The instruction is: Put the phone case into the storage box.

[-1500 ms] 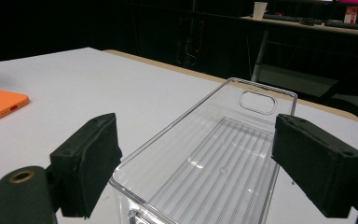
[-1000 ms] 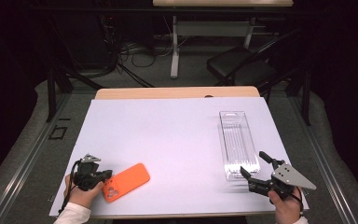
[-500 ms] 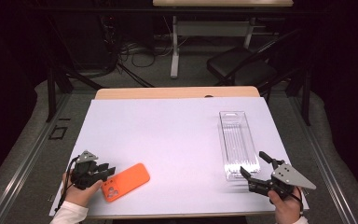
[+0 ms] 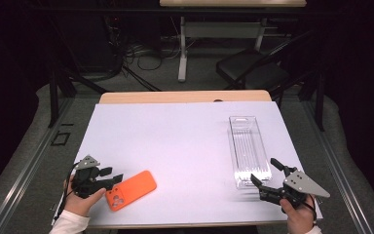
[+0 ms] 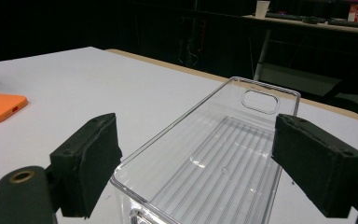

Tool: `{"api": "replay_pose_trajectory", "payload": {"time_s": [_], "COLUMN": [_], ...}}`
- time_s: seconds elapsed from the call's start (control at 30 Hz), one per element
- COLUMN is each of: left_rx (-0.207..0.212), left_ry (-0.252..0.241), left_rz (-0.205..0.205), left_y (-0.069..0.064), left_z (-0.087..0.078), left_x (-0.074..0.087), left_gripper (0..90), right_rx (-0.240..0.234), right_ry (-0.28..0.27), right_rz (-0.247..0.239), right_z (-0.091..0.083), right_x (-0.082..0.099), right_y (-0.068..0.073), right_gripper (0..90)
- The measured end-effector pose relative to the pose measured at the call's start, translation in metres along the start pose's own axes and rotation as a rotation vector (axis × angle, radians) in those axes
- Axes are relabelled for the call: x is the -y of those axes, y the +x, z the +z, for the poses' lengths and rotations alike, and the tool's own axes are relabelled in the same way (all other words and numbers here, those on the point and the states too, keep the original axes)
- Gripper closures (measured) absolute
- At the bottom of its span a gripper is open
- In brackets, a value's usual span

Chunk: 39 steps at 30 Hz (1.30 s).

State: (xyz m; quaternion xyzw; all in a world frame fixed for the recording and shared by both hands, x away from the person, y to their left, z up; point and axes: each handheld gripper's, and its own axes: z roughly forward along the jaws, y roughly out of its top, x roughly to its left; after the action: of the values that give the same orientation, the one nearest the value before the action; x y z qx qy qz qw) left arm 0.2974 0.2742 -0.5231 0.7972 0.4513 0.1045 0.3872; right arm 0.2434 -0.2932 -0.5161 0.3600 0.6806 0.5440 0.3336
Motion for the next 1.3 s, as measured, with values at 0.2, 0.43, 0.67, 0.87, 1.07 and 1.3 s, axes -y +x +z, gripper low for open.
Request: {"api": "replay_pose_trajectory", "payload": {"time_s": [0.2, 0.43, 0.67, 0.87, 1.07, 1.3], "left_rx": [0.04, 0.072, 0.117, 0.136, 0.141, 0.149], "left_ry": [0.04, 0.086, 0.12, 0.16, 0.183, 0.228], "left_rz": [0.074, 0.162, 0.235, 0.301, 0.343, 0.363], "left_y": [-0.003, -0.011, -0.018, -0.024, -0.028, -0.033], "left_z": [0.002, 0.008, 0.012, 0.018, 0.023, 0.031], "left_x": [-0.004, -0.005, -0.005, -0.004, -0.005, -0.004], "left_gripper": [21.6, 9.1, 0.7, 0.6, 0.6, 0.6], "right_rx": [0.0, -0.001, -0.002, -0.006, -0.006, -0.009], "right_ry": [0.001, 0.009, 0.012, 0.012, 0.021, 0.018], "right_rz": [0.002, 0.002, 0.003, -0.005, -0.003, -0.005], "right_z": [0.001, 0.001, 0.001, 0.002, 0.002, 0.003], "right_x": [0.001, 0.001, 0.001, 0.001, 0.002, 0.002], "right_y": [0.0, 0.0, 0.0, 0.0, 0.0, 0.0], "right_gripper": [14.4, 14.4, 14.4, 14.4, 14.4, 14.4]}}
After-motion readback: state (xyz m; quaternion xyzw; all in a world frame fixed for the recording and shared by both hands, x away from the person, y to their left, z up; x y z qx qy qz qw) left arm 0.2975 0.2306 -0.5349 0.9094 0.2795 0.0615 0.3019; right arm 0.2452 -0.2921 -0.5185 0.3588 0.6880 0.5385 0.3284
